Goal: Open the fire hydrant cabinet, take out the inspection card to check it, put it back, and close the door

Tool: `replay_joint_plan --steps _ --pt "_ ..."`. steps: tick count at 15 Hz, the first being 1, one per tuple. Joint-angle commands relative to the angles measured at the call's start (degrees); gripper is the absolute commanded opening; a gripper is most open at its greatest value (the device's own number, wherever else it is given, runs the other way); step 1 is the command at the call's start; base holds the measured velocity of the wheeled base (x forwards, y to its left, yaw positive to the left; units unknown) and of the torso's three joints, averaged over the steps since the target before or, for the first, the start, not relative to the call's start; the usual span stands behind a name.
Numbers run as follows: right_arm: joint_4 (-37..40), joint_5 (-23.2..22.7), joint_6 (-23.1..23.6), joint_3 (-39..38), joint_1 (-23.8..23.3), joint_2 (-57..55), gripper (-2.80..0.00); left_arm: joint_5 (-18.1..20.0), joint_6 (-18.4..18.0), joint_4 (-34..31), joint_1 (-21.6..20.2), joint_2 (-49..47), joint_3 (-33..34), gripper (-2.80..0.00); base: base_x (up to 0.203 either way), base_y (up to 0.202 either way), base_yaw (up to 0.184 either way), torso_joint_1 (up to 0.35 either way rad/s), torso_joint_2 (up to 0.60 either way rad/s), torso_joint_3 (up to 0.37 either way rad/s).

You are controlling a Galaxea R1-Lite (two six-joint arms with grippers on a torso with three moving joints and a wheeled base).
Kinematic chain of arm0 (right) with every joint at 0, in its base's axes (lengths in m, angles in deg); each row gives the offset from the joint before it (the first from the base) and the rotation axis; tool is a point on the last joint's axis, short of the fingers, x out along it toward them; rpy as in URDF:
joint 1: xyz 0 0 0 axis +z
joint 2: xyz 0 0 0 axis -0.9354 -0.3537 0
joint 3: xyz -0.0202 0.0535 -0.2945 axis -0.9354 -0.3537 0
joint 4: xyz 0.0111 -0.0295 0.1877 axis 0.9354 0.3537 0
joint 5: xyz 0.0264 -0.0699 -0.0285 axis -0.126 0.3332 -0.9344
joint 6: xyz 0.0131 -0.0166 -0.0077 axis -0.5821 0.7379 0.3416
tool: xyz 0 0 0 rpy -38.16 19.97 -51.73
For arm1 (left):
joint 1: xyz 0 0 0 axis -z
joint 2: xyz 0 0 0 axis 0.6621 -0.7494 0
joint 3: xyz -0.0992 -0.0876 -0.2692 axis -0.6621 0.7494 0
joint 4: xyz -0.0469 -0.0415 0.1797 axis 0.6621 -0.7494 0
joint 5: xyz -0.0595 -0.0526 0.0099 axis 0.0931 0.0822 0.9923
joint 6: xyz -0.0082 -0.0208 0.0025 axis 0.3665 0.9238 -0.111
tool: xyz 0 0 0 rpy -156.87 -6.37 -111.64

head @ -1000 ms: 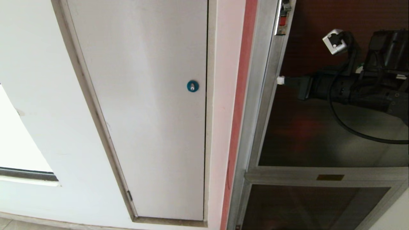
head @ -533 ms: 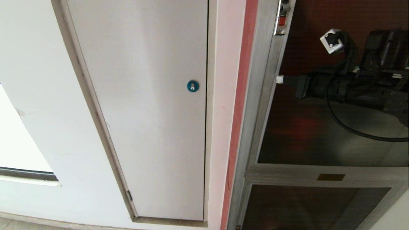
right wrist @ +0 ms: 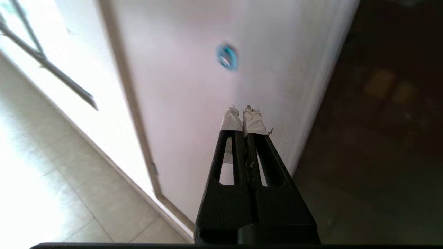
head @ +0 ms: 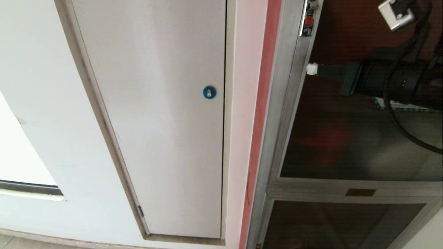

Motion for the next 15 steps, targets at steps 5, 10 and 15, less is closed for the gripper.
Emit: replay_joint_plan --steps 5,10,15 --pt "9.2 -0.1 -0.1 19.7 1.4 0.9 -2.8 0.0 0.0 0.0 0.0 0.0 0.0 -2.8 0.0 0.0 0.0 0.0 0.0 0.0" --pt "12.9 5.1 0.1 40.6 1.5 -11.1 -2.8 0.0 0.0 0.0 0.0 -0.1 0.0 -2.8 0.0 0.0 0.0 0.0 0.0 0.0" --pt "4.0 8.8 0.2 41.3 1.4 -15.6 -2.8 0.0 0.0 0.0 0.0 0.0 0.0 -2.8 0.0 0.0 0.0 0.0 0.0 0.0"
